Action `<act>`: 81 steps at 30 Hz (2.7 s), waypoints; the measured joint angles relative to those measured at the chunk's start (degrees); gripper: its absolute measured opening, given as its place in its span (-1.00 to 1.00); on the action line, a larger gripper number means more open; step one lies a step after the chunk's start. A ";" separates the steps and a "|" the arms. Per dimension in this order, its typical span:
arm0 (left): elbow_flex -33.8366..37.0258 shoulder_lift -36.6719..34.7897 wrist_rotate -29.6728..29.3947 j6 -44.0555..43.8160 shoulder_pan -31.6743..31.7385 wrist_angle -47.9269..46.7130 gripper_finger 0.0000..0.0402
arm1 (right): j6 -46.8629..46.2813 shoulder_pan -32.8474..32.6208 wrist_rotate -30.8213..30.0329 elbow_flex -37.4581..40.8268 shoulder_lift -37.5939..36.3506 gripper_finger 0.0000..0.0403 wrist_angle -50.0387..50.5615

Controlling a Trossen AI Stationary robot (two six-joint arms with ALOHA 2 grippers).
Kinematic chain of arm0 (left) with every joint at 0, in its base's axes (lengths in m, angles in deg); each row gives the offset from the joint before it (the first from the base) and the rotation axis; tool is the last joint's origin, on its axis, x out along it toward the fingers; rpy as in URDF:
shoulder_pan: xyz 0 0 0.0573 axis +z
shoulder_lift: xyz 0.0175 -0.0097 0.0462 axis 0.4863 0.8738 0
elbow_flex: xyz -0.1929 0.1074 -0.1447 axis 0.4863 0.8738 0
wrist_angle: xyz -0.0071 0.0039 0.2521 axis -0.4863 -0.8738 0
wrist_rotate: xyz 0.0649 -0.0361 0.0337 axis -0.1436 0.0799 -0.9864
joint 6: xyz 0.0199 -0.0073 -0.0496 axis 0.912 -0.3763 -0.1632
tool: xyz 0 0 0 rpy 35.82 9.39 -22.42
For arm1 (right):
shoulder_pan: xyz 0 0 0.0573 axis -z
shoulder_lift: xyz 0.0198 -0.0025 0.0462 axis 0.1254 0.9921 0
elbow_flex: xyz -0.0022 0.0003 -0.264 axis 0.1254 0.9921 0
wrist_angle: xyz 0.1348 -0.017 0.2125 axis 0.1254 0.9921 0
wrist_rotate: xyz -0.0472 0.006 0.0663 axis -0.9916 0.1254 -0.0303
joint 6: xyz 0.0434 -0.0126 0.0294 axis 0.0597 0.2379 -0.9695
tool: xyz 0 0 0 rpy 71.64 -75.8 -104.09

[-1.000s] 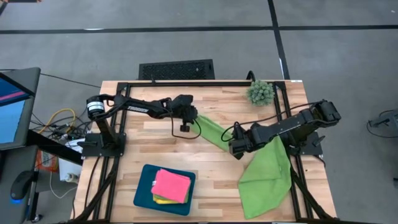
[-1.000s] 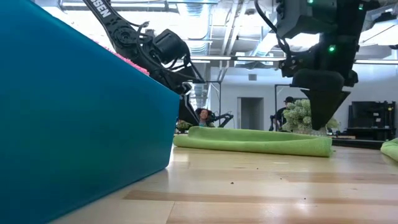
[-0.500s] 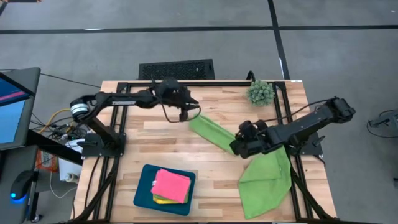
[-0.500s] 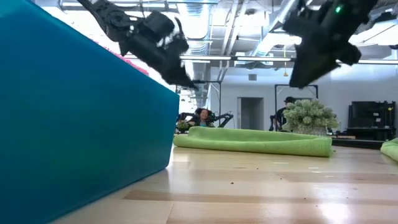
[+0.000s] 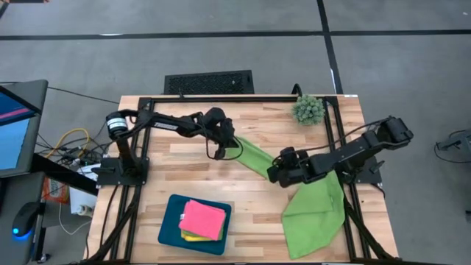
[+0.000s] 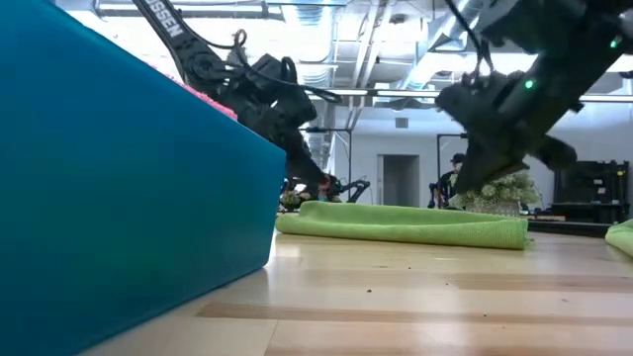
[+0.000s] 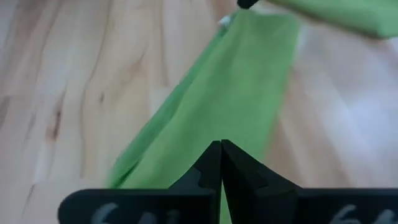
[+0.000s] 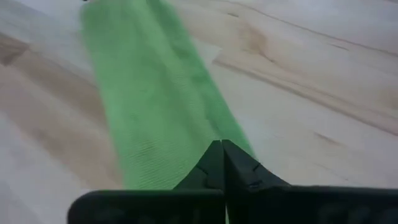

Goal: Fold microfiber towels
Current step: Fold the top green microfiber towel on the table

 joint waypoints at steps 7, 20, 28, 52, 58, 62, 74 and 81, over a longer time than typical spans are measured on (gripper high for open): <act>-0.06 4.86 -6.08 1.02 0.17 3.14 -1.00 | 0.27 3.10 2.68 1.95 4.59 -0.90 -3.09; -0.08 6.78 -10.89 -0.28 0.71 4.33 -1.00 | -0.20 4.75 4.74 1.78 10.35 -0.92 -5.51; -0.06 5.11 -10.45 -6.36 0.86 3.92 -1.00 | 2.16 3.18 -6.33 2.02 0.82 -0.93 -6.84; 0.01 4.73 -1.35 -4.66 -0.37 -3.84 -1.00 | -21.13 -15.67 -9.93 1.82 18.72 -0.93 -10.94; -0.02 4.95 -6.76 1.72 -0.35 -6.39 -1.00 | -17.74 -15.40 -8.18 2.00 16.07 -0.95 -10.48; -0.02 4.95 -6.91 1.10 0.04 -6.26 -1.00 | -14.47 -14.99 -12.46 2.08 10.79 -0.95 -10.78; -0.06 -1.15 -4.23 -7.38 0.33 2.70 -1.00 | 14.05 1.34 -11.12 2.02 8.24 -0.96 -20.19; -0.07 2.64 -5.02 -6.40 0.47 10.85 -1.00 | 22.16 9.15 -1.75 1.95 18.50 -0.96 -33.50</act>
